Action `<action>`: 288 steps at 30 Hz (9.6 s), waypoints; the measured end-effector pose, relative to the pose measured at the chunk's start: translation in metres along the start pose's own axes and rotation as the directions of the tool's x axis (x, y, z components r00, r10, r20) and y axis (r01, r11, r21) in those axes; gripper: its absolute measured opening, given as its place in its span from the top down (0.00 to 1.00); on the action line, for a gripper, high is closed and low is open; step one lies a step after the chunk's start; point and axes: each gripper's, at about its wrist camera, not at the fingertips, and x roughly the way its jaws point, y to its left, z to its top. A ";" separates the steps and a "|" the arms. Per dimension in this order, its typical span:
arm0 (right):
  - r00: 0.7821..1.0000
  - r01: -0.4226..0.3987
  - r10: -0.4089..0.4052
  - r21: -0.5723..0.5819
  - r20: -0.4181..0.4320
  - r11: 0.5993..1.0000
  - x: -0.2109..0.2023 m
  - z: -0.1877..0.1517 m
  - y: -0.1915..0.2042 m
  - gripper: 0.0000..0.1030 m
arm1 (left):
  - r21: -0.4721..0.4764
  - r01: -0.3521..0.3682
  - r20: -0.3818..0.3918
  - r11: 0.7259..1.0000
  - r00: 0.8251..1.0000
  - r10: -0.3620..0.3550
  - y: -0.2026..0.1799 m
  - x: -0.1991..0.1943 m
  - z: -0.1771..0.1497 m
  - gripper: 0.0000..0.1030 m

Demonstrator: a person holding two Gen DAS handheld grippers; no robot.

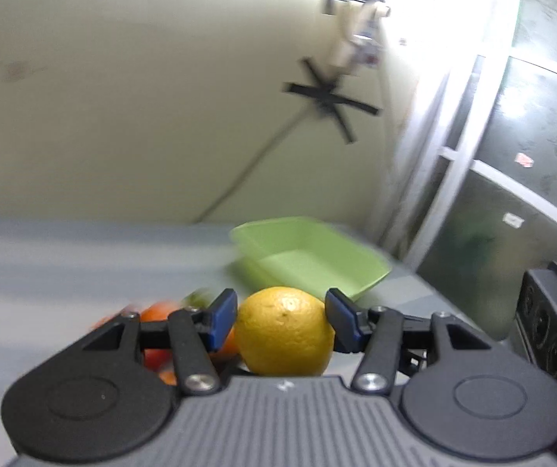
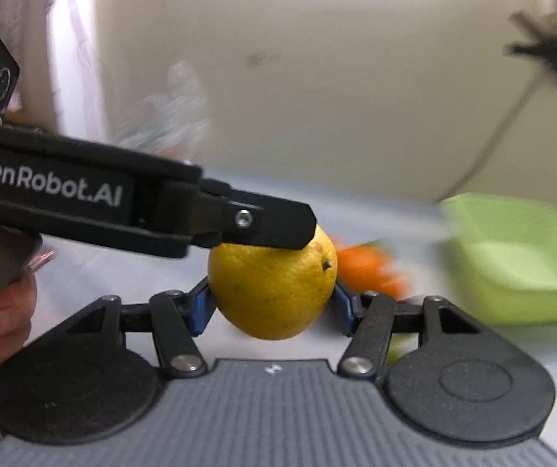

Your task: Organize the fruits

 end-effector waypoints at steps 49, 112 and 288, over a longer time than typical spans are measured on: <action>0.988 0.148 -0.152 0.245 -0.002 0.958 -0.026 -0.038 -0.040 0.27 | 0.108 -0.576 -0.031 0.810 0.813 0.582 0.005 -0.018 -0.059 0.31; 0.970 0.243 -0.242 0.094 -0.028 0.965 -0.009 -0.031 -0.027 0.73 | -0.030 -0.203 -0.121 0.979 0.973 0.198 0.013 0.021 -0.061 0.72; 0.946 0.284 -0.309 0.215 0.093 0.934 -0.036 -0.001 -0.156 0.72 | 0.072 -0.103 -0.067 0.992 0.992 0.108 -0.056 0.123 0.007 0.60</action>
